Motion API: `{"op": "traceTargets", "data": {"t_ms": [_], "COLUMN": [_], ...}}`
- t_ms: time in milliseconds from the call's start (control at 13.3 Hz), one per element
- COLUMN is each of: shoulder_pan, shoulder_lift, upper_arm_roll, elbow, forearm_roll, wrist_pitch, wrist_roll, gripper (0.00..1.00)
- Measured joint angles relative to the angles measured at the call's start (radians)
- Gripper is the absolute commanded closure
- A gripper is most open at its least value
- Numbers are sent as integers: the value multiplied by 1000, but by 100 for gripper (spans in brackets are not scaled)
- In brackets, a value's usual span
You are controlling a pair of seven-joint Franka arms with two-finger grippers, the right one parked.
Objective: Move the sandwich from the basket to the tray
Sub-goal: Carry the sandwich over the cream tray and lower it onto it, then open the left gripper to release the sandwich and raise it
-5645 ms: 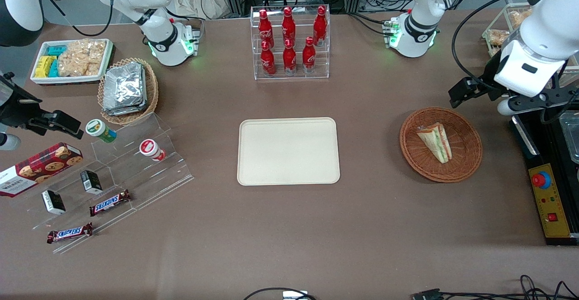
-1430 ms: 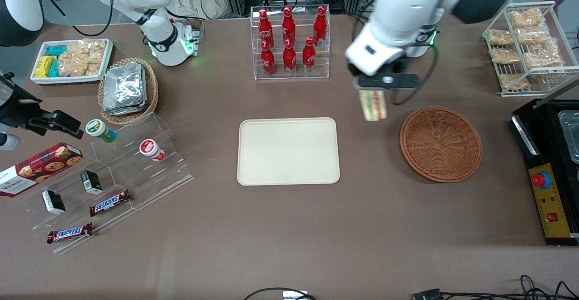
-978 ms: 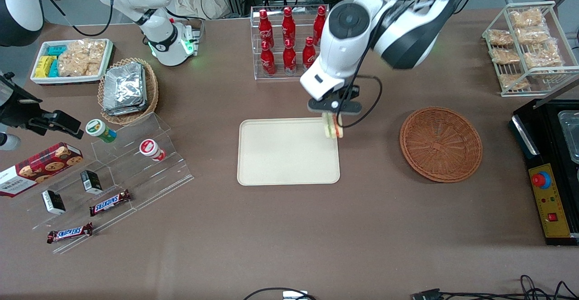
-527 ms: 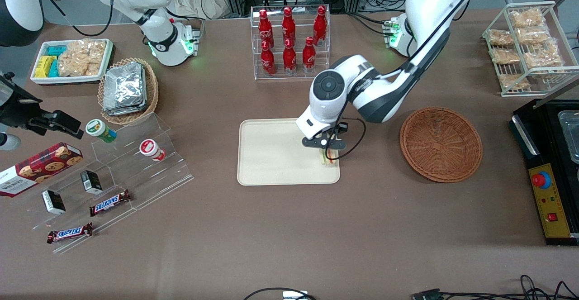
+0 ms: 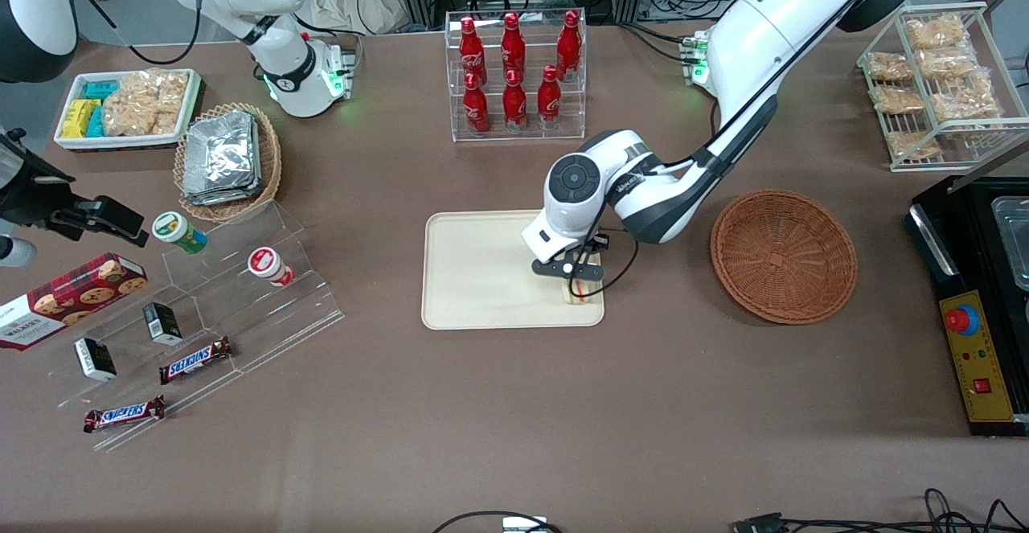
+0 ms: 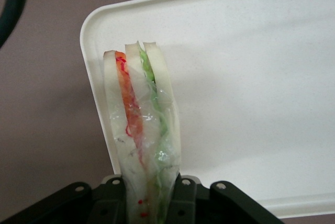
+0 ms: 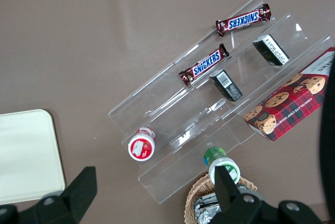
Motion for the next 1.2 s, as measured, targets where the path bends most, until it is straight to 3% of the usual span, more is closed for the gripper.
{"op": "traceTargets", "data": {"t_ms": [677,978,1204], "shoulder_pan": [0,13,78], "shoulder_lift": [-20,-144,-267], "upper_arm_roll": [1,2,3], "elbow": [24,63,76], "forearm_roll": [1,-78,-98], "wrist_pitch": [-33,-79,-171], "wrist_roll": [-57,-66,-64], "gripper": [0,0,0]}}
